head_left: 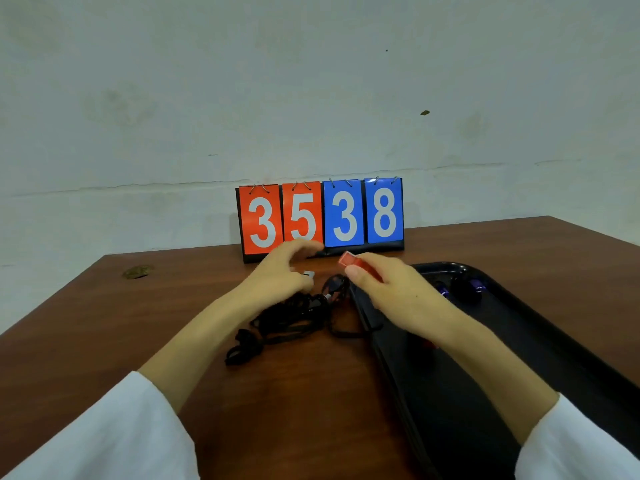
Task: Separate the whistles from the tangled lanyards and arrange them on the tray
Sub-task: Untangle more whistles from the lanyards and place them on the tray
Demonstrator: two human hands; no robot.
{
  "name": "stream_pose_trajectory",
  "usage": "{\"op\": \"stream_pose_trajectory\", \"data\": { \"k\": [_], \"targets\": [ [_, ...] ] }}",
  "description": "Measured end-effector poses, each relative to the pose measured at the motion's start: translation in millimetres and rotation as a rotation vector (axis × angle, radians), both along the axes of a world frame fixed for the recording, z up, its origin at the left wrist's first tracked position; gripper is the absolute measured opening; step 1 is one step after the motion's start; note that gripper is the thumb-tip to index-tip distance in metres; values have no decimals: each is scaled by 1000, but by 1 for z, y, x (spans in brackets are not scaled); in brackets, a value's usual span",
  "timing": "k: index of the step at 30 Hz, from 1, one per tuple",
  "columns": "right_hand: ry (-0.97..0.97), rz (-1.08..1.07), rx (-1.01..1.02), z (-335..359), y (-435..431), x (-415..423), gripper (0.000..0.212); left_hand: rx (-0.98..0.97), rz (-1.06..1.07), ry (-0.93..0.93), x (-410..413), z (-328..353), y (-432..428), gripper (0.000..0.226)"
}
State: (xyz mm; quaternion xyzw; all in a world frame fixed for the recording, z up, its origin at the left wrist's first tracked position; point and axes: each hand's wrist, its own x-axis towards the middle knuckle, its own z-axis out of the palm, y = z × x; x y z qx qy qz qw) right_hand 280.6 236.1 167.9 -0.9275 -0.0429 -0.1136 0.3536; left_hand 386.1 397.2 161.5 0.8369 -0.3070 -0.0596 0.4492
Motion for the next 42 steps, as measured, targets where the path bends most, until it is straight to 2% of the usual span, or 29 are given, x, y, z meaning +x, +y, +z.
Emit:
{"op": "stream_pose_trajectory", "data": {
  "k": [3,6,9,11,14,16,18,20,23,27,29,32,37,42],
  "targets": [
    [70,67,-23,2,1,-2,38,-120,-236,107,-20,5,-13,73],
    [-19,-25,39,4,-2,-1,36,-121,-146,109,-27,3,-19,73],
    [-135,-170,392,10,-4,-1,37,-146,-112,184,-31,3,-22,64],
    [-175,-194,607,16,-5,-1,31,-165,-205,257,-39,2,-26,54],
    [-226,-180,821,22,-8,-2,22,-176,-358,413,-51,-2,-30,27],
    [-277,-205,843,22,-14,-2,25,-199,-366,568,-51,0,-27,29],
    [-284,-245,706,18,-22,-3,28,-181,-318,642,-47,5,-23,36],
    [-224,-246,533,9,-27,-2,34,-84,-287,612,-40,12,-16,35],
    [-102,-202,332,-2,-27,-3,35,86,-266,468,-36,22,-6,26],
    [-72,-205,107,-8,-24,-5,33,302,-217,2,-33,34,2,17],
    [-57,-169,75,-8,-22,-5,32,338,-255,-141,-34,38,4,12],
    [-16,-64,60,-9,-18,-6,33,271,-247,-240,-40,41,3,13],
    [19,51,130,-5,-16,-11,26,154,-246,-291,-39,37,0,13],
    [54,196,285,0,-12,-16,19,118,-265,-122,-33,39,7,12]
  ]
}}
